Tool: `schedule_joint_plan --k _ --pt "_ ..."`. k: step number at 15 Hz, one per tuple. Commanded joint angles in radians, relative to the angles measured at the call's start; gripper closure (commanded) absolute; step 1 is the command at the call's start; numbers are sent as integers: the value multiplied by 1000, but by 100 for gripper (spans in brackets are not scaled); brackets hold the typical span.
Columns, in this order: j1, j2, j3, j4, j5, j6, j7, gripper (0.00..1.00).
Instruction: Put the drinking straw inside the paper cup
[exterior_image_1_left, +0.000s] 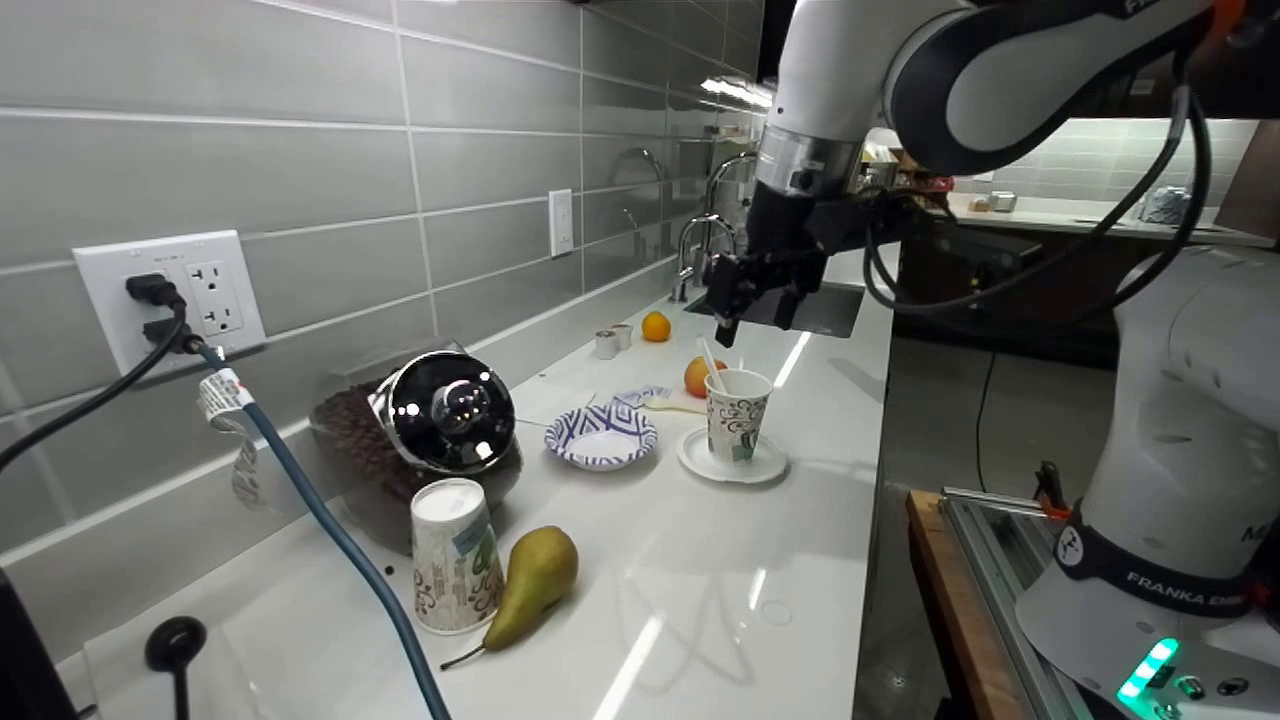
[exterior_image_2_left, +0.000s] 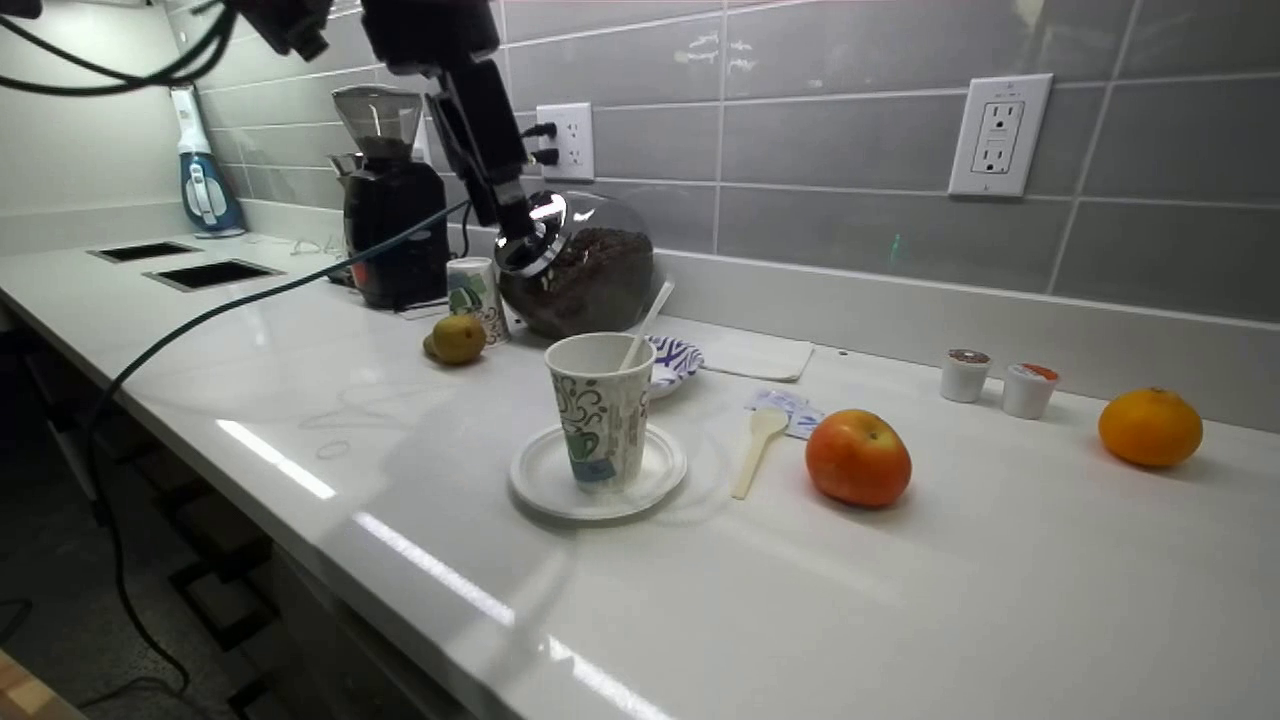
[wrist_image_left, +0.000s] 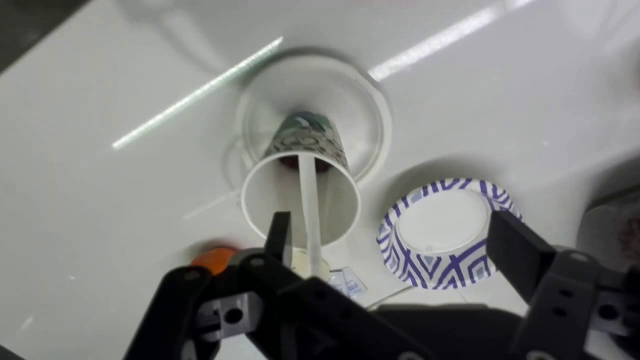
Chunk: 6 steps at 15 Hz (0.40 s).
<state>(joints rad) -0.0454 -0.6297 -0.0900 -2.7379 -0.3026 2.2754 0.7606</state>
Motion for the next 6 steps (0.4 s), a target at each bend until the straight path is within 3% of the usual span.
schedule_joint_plan --k 1,2,3,6 --pt "-100 -169 96 19 77 -280 -28 0" --pt "-132 -245 122 36 56 -361 -3 0" --pt "-112 -122 110 22 64 -237 -28 0" --pt "-132 -163 128 20 60 -260 -37 0"
